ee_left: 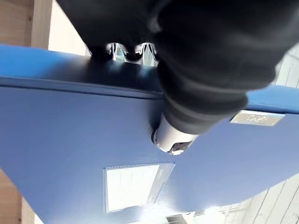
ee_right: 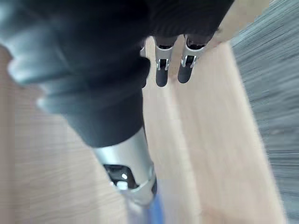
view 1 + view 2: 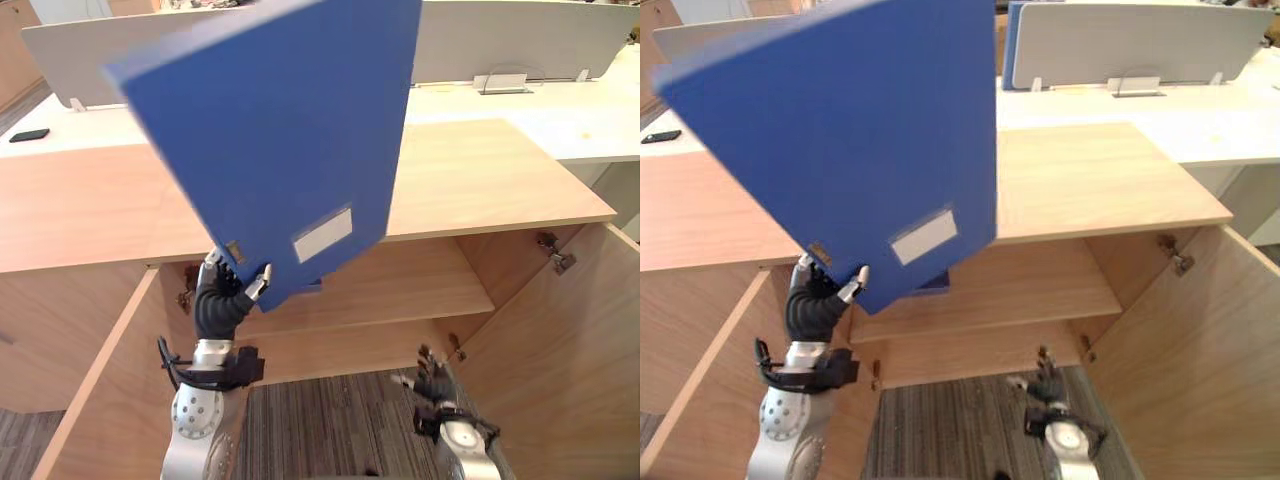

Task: Walk over to the cabinet, pick up the folder, carry it to the office cabinet, place the folder inside the office cabinet, then close the office cabinet door

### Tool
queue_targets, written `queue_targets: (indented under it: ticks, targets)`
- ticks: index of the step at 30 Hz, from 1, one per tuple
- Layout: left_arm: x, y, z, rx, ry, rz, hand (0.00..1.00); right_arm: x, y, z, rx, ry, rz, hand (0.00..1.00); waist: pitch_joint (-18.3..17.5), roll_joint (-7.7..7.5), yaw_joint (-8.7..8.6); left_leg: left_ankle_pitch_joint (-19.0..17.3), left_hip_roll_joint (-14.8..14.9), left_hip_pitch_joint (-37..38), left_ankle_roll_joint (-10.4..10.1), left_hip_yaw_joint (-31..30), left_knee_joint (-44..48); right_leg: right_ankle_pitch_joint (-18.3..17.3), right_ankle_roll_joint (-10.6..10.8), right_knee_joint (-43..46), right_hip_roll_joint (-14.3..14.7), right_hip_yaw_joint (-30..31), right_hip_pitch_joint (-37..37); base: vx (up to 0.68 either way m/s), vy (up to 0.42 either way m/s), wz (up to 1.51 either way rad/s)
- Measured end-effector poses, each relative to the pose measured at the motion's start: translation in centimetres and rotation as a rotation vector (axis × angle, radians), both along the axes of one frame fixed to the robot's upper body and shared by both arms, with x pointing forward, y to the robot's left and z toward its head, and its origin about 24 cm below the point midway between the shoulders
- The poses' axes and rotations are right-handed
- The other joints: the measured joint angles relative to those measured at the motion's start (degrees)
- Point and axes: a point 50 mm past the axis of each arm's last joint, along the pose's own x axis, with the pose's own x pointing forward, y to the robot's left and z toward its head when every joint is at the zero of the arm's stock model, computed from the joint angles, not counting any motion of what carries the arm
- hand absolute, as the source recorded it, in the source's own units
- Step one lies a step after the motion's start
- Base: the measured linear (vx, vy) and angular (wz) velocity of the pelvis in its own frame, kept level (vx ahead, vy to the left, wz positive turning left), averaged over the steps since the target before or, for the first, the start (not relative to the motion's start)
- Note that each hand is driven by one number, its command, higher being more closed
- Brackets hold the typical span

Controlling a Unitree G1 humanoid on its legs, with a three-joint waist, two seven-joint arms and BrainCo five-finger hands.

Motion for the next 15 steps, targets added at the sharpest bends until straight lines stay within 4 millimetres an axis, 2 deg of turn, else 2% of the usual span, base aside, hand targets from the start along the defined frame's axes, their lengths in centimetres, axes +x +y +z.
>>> queue_targets:
  ticks: [2,3,5,7,9,15]
  targets:
    - [-0.1,0.0,0.3,-0.052,-0.014,-0.029,1.0,1.7,0.7,3.5,0.12,-0.195,0.02,0.0,0.0,-0.01,0.43,0.0,0.0,0.1,0.0,0.0,0.0,0.0,0.0,0.0,0.0,0.0,0.0,0.0,0.0,0.0]
    - [-0.1,0.1,0.4,-0.056,-0.018,-0.031,1.0,2.1,1.0,4.3,0.155,-0.241,0.031,0.0,0.0,-0.03,0.53,0.0,0.0,0.1,0.0,0.0,0.0,0.0,0.0,0.0,0.0,0.0,0.1,0.0,0.0,0.0]
    - [-0.1,0.3,0.5,-0.052,-0.023,-0.03,1.0,3.3,1.9,7.8,0.263,-0.42,0.094,0.0,0.0,-0.04,0.67,0.0,0.0,0.2,0.0,0.0,0.0,0.0,0.0,0.0,0.0,0.0,0.2,-0.02,-0.005,0.0]
    - [-0.1,0.4,0.5,-0.045,-0.026,-0.037,1.0,3.8,2.3,10.2,0.337,-0.541,0.153,0.0,0.0,-0.06,0.85,0.0,0.0,0.2,0.0,0.0,0.1,0.0,0.0,0.1,0.0,0.0,0.2,-0.02,-0.005,0.0]
    - [-0.1,0.4,0.5,-0.046,-0.032,-0.055,1.0,4.3,2.7,12.2,0.405,-0.648,0.211,0.0,0.0,-0.08,1.0,0.0,0.0,0.3,0.0,0.0,0.2,0.0,0.0,0.1,0.0,0.0,0.3,-0.04,-0.009,0.0]
    - [-0.2,0.2,0.7,-0.052,-0.051,-0.09,1.0,4.7,3.4,15.5,0.522,-0.811,0.35,0.0,0.0,-0.08,1.32,-0.1,0.1,0.3,-0.1,0.0,0.4,0.0,0.0,0.2,0.1,0.0,0.3,-0.01,-0.003,0.0]
